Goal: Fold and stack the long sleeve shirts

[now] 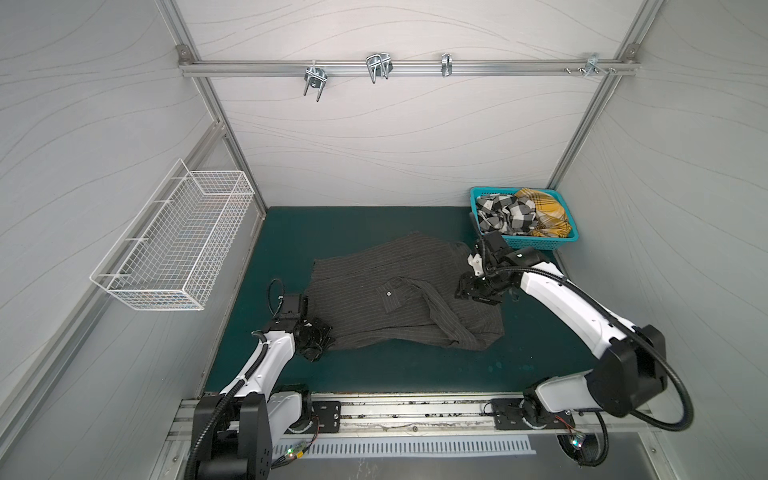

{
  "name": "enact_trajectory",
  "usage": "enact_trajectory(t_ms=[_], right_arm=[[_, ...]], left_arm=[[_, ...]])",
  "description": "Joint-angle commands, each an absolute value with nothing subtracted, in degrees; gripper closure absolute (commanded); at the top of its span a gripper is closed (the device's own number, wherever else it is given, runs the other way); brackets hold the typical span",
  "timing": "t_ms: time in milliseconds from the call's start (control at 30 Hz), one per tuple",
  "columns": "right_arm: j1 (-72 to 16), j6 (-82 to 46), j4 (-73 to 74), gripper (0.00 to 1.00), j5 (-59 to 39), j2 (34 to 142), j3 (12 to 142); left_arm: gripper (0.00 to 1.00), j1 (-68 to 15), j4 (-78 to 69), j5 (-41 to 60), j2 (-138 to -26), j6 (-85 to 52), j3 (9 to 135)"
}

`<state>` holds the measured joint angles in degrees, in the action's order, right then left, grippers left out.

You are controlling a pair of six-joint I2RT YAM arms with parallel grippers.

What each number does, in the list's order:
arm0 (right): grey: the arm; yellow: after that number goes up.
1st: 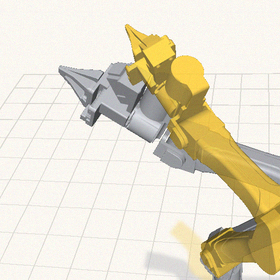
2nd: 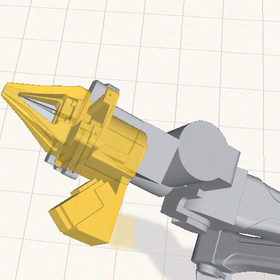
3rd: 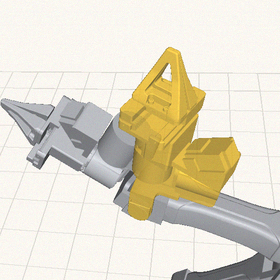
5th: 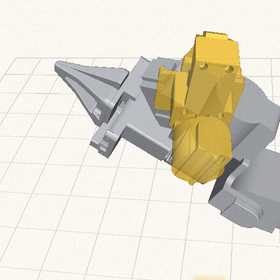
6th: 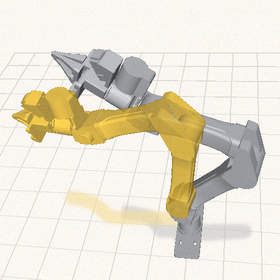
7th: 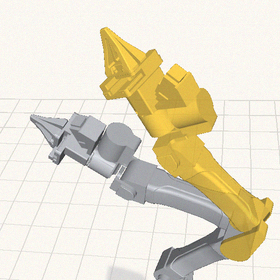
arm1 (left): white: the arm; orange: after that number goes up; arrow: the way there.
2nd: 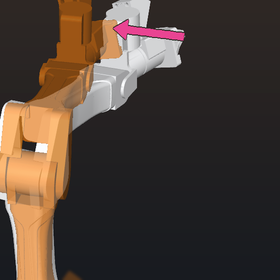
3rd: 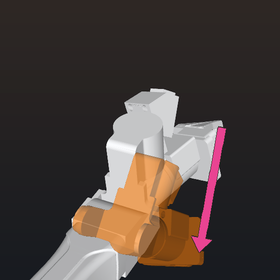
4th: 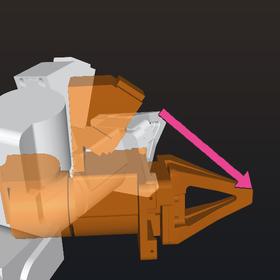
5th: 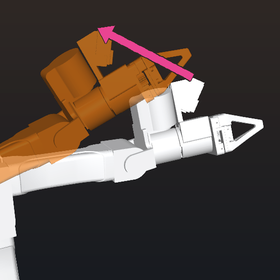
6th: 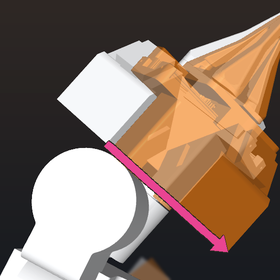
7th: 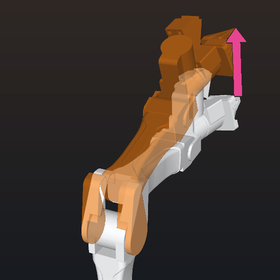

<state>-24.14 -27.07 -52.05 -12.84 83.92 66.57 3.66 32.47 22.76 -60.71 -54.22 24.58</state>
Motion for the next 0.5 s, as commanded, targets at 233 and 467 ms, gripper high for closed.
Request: enact_trajectory(t_ms=[233,467], right_arm=[[-23.1,-22.5,-43.6,0.41,-25.6,95.8,60.9],[-23.6,-22.3,-44.2,0.85,-22.6,99.0,62.0]], left_arm=[[1.00,4.0,31.8,22.7,-61.6,-54.3,25.2],[1.00,4.0,32.5,22.3,-61.2,-54.0,25.6]])
